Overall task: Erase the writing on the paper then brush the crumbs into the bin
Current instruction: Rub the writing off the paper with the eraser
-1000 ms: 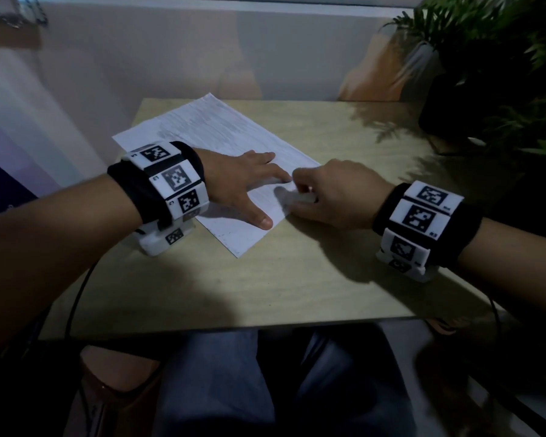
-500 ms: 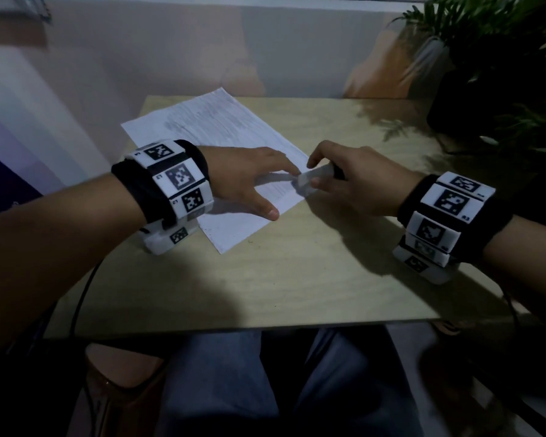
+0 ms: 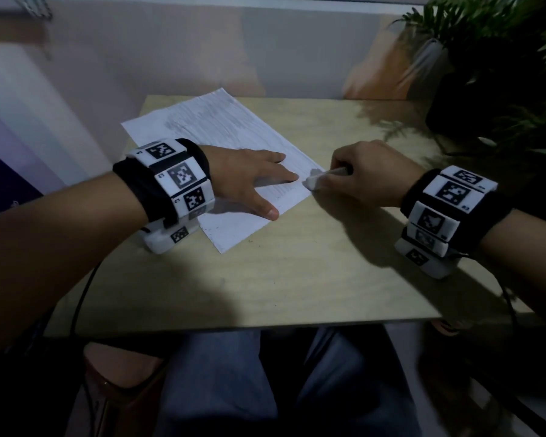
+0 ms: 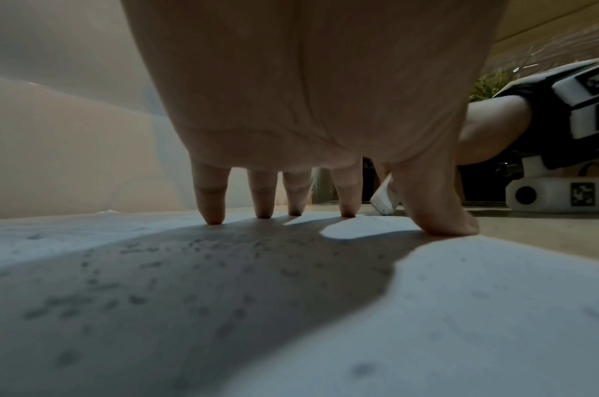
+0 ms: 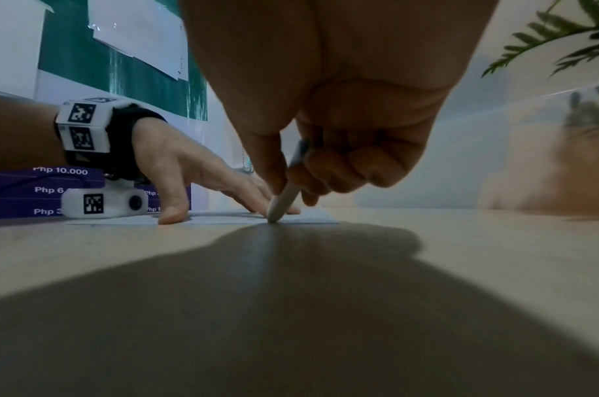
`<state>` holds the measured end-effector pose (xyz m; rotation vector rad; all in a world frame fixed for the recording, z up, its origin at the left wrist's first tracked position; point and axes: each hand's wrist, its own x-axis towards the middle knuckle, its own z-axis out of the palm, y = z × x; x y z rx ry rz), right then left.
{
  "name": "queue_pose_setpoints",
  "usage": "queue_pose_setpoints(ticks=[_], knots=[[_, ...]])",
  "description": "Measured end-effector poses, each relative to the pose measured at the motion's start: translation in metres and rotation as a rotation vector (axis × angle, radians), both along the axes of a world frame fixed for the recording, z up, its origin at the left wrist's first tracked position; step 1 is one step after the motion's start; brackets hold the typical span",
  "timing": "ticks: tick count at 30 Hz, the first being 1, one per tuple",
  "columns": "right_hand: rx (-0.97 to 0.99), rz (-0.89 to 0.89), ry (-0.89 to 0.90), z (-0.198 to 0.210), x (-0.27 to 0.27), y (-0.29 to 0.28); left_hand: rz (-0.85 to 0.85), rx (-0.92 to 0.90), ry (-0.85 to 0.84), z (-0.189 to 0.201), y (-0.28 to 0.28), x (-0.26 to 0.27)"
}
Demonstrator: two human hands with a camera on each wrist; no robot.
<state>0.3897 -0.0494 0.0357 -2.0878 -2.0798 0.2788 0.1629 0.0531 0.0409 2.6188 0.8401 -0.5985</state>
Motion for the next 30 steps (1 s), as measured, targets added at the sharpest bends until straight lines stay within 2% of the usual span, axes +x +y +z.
queue_pose_setpoints(ticks=[5, 13, 18, 22, 24, 27, 30], knots=[[-0.021, -0.011, 0.109, -0.005, 0.002, 0.001, 0.002, 0.005, 0.012, 0.001, 0.001, 0.000], [-0.046, -0.013, -0.049, -0.004, 0.001, 0.000, -0.010, 0.007, 0.005, -0.001, 0.001, -0.001], [-0.033, 0.196, -0.043, -0.005, -0.019, -0.011, -0.018, 0.016, 0.006, -0.001, 0.001, 0.000], [0.046, 0.006, -0.116, -0.005, -0.005, 0.001, -0.006, 0.005, 0.004, 0.001, -0.001, -0.001], [0.058, 0.036, -0.120, -0.006, -0.011, -0.002, -0.014, 0.008, 0.004, 0.001, -0.001, -0.001], [-0.037, 0.209, -0.025, -0.003, -0.025, -0.012, -0.015, 0.008, 0.005, 0.002, -0.002, 0.000], [-0.040, 0.113, -0.038, -0.002, -0.014, -0.004, -0.009, 0.009, 0.006, 0.002, -0.003, 0.000]])
